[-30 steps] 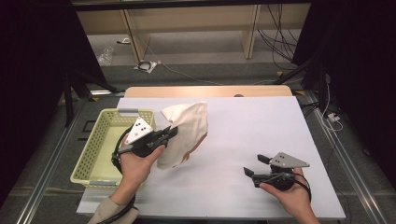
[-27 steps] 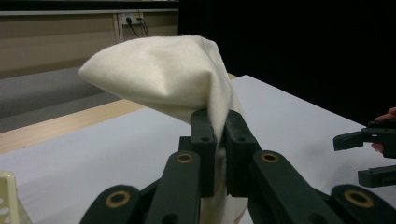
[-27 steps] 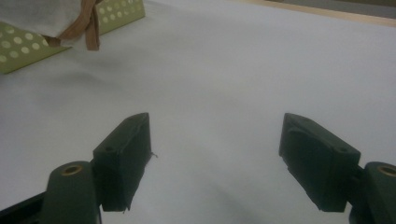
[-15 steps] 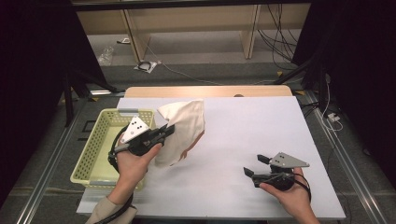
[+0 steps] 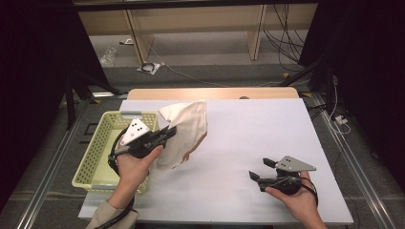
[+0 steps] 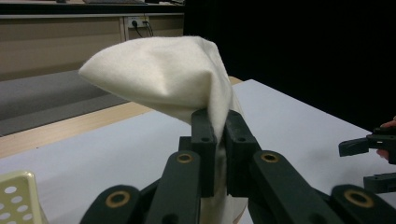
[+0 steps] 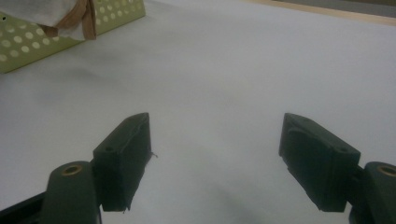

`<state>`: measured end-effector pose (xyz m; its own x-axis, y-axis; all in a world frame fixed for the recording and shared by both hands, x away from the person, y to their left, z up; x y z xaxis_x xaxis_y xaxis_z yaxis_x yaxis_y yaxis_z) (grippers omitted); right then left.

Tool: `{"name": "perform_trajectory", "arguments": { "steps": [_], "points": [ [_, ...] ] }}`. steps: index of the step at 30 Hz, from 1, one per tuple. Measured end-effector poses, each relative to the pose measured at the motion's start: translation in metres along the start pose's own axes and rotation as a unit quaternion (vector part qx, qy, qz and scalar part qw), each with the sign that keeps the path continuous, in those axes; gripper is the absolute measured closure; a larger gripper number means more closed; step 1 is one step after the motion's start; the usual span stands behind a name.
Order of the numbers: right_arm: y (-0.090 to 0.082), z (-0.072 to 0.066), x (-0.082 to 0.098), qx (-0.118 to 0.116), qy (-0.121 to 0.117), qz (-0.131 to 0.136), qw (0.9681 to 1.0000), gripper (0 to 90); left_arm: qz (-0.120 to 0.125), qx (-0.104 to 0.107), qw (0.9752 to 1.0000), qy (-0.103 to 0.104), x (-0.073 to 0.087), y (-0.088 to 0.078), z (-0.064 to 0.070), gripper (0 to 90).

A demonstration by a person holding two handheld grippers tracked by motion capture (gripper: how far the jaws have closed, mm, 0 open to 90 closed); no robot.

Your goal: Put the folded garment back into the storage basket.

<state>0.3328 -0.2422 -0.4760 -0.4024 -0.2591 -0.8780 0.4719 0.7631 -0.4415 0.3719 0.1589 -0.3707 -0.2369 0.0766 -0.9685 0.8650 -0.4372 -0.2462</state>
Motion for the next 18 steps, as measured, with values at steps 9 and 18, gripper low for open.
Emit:
{"name": "perform_trajectory", "arguments": {
  "steps": [9,18],
  "points": [
    [-0.0001,0.0001,0.0000,0.000,0.000,0.000,1.0000,26.2,0.003,-0.003,1.0000,-0.001,-0.0015,-0.0016,-0.0023,84.0],
    [0.0002,0.0000,0.0000,0.000,-0.001,0.002,1.0000,26.2,0.007,-0.006,0.9999,-0.006,-0.0033,-0.0032,-0.0048,84.0]
  ]
}}
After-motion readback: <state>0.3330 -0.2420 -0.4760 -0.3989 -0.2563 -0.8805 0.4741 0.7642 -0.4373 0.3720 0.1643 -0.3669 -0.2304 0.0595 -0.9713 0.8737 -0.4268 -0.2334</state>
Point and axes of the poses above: each handheld gripper's, and its own axes: y roughly forward along the jaws, x roughly out of its underside, z roughly to its right, the point moved 1 cm from there along y, roughly forward along the jaws, and after that the axes turned 14 degrees about -x, right-handed, at the moved point
